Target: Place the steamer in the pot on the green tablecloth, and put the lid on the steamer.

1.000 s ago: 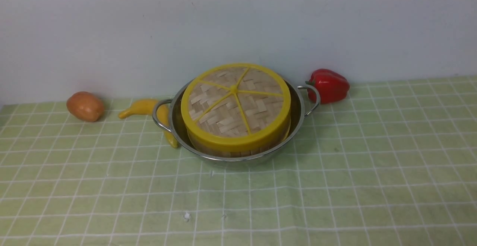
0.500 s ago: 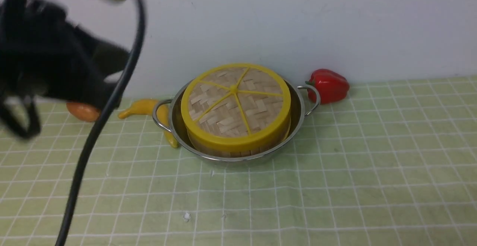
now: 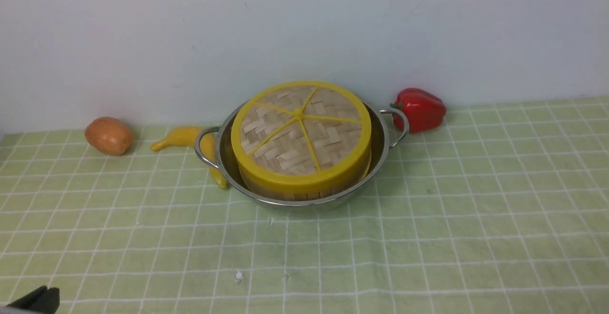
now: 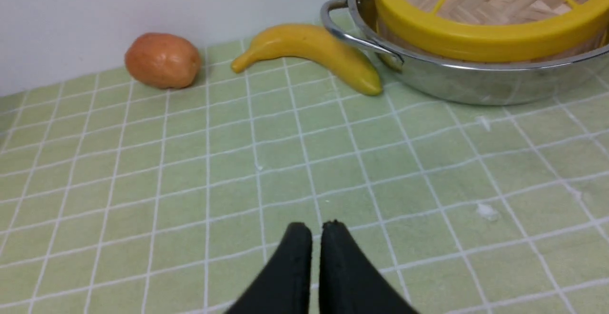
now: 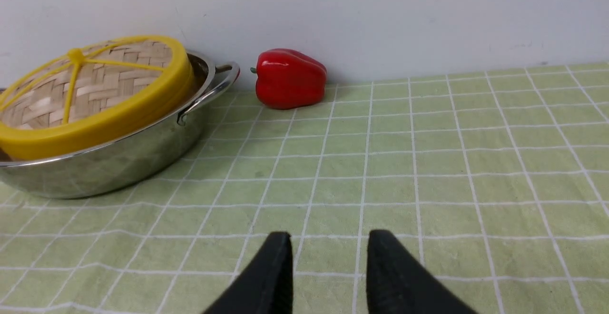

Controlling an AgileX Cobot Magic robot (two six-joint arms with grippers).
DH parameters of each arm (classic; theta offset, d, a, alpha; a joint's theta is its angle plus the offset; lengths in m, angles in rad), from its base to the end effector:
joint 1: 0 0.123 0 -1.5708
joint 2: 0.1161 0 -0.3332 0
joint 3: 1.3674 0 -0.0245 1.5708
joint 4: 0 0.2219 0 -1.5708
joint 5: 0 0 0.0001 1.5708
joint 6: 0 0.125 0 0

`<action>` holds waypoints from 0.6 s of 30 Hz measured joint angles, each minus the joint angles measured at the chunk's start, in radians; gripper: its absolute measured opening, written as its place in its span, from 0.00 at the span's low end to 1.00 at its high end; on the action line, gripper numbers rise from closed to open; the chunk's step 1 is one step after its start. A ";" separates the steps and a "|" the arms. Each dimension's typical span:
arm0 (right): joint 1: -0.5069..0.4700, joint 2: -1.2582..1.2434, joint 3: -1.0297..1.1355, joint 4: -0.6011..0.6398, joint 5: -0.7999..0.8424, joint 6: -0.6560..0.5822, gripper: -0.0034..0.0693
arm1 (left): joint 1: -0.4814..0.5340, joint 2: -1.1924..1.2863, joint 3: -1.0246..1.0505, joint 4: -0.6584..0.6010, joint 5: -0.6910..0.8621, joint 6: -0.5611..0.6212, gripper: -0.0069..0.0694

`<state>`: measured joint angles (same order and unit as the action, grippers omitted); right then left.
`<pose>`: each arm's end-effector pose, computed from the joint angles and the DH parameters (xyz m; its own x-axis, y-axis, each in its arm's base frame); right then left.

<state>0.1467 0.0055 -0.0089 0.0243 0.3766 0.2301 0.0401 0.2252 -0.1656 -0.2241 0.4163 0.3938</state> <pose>0.0077 0.0023 0.1726 -0.3087 0.2071 -0.9283 -0.0800 0.9669 0.2423 0.0232 -0.0103 0.2190 -0.3553 0.1723 -0.9187 0.1120 0.9836 0.1412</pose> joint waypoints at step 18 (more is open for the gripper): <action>0.000 0.000 0.000 0.000 0.000 0.000 0.38 | 0.085 -0.223 0.173 0.002 -0.053 0.001 0.17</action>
<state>0.1467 0.0055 -0.0089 0.0243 0.3768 0.2301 0.1251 0.0021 0.0071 -0.2222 0.3635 0.3948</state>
